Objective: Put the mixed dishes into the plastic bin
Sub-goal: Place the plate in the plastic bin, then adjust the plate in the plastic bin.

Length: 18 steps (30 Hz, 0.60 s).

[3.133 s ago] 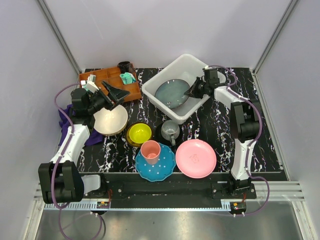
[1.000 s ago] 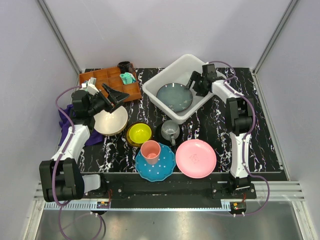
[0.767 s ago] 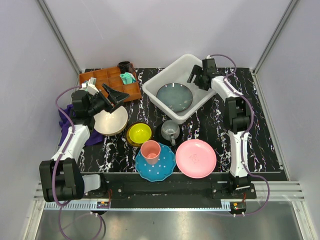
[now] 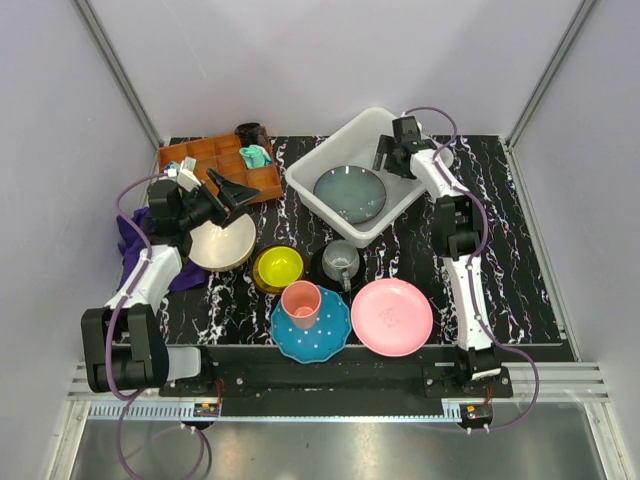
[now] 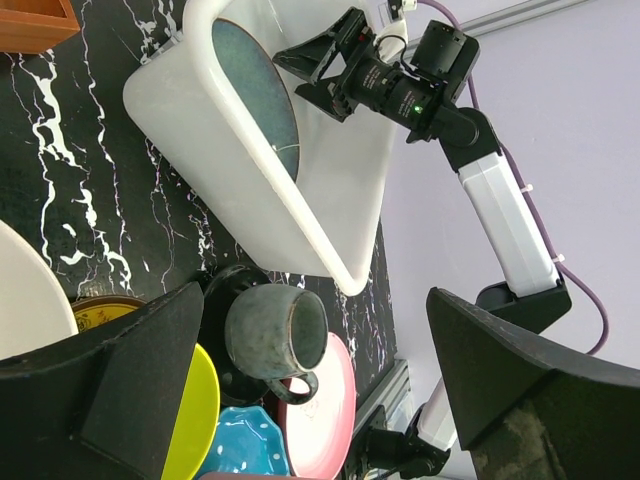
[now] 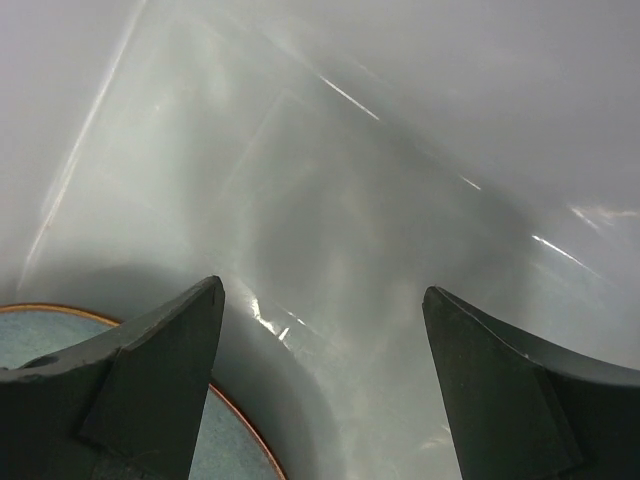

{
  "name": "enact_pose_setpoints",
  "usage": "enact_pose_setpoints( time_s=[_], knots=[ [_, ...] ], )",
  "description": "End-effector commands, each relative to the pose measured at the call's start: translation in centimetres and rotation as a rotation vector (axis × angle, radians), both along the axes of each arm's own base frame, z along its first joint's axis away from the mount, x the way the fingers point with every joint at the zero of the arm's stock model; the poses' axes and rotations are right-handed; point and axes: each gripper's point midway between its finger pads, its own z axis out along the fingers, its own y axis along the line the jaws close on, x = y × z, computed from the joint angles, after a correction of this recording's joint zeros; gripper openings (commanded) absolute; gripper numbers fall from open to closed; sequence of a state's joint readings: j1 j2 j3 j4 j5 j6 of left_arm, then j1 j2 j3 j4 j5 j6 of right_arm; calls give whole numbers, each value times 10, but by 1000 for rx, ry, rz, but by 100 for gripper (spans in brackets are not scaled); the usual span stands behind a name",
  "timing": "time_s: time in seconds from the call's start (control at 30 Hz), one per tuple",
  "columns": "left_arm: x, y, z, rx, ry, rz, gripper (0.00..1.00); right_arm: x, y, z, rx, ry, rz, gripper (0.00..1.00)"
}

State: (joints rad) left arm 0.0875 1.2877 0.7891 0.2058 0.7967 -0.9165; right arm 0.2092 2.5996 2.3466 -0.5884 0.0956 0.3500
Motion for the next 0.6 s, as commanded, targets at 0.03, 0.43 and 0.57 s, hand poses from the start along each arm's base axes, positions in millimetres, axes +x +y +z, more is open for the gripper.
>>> enact_pose_setpoints(
  time_s=[0.03,0.43,0.57],
  knots=[
    [1,-1,8,-4,-61,-27,96,-8,21,3,-43,6,106,91],
    [-4,2,6,-13,-59,-32,96,-29,30,16,-83,18,136,92],
    [-5,3,7,-16,-64,-29,96,-33,27,17,-95,22,132,92]
  ],
)
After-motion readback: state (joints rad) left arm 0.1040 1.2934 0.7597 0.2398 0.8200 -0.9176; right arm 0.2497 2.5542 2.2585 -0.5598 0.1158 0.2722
